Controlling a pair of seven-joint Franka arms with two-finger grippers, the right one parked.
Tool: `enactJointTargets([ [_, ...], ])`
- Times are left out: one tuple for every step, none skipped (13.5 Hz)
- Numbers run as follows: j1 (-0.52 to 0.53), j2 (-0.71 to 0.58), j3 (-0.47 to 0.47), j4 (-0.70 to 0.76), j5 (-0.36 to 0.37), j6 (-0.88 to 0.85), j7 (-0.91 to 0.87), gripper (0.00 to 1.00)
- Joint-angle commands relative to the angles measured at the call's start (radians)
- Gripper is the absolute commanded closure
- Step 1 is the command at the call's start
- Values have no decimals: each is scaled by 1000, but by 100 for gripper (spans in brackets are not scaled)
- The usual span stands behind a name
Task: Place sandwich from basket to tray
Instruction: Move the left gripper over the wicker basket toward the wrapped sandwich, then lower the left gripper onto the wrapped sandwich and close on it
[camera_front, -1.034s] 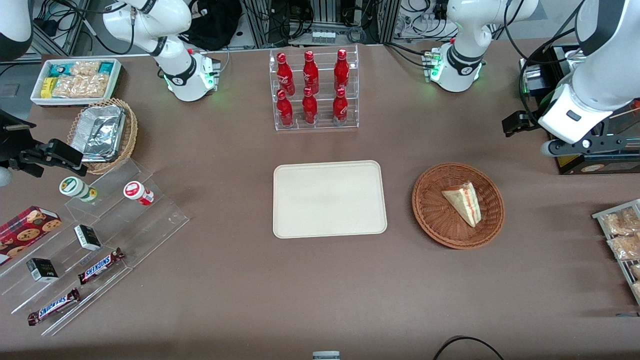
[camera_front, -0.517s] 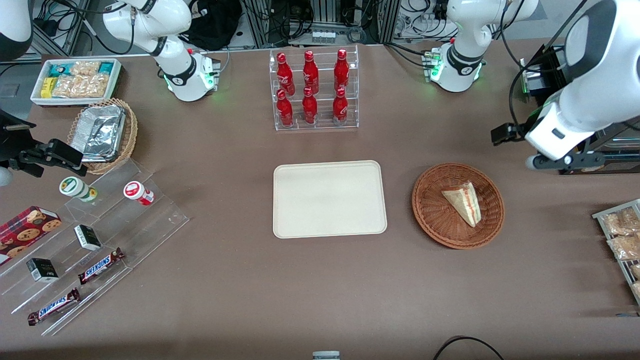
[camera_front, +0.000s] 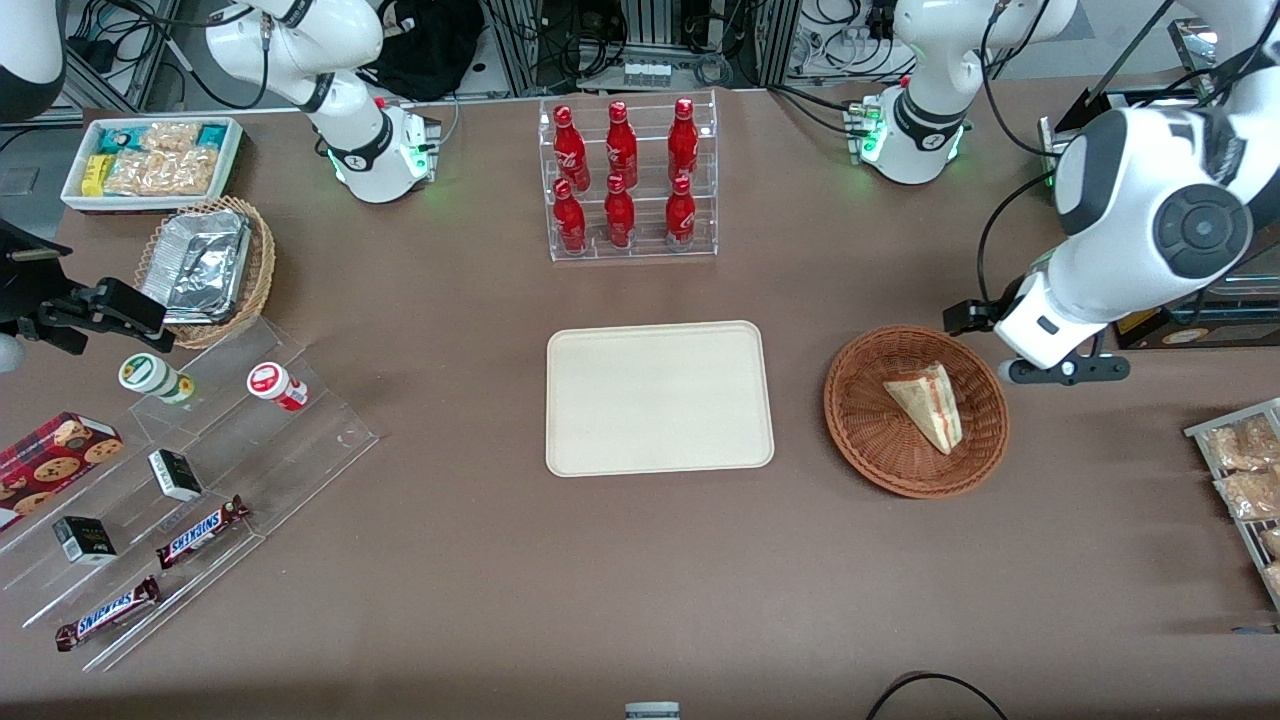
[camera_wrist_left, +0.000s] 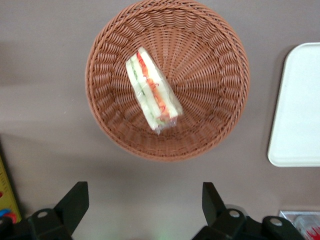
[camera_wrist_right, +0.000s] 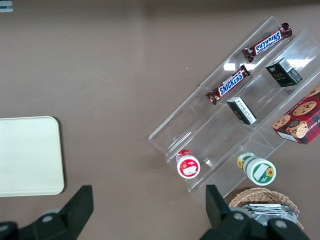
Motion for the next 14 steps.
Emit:
enactJointTargets([
  [8,-27,-4,-154,-6,179,10,0],
  [9,-27,-4,-198,-6,241,10,0],
  [9,-23,-4,-225,-6,287,1,0],
  [8,-17,-4,-238,-6,323,-16,0],
  [8,-4,-4,-242,-6,344,-48,0],
  [8,-1,-4,-244,-6,352,-100,0],
  [8,2,-4,-253,-6,372,-160,0],
  [8,0,-4,-274,-6,419,-226,0],
  [8,2,-4,-294,-6,467,-308,0],
  [5,3,-4,-317,-6,519,-387,0],
  [3,8,-4,-333,-6,557,-442,0],
  [3,17,-4,-336,-6,567,-479,0],
  [3,26,-4,-335,-6,568,-510,0],
  [3,38,-4,-333,-6,574,-554,0],
])
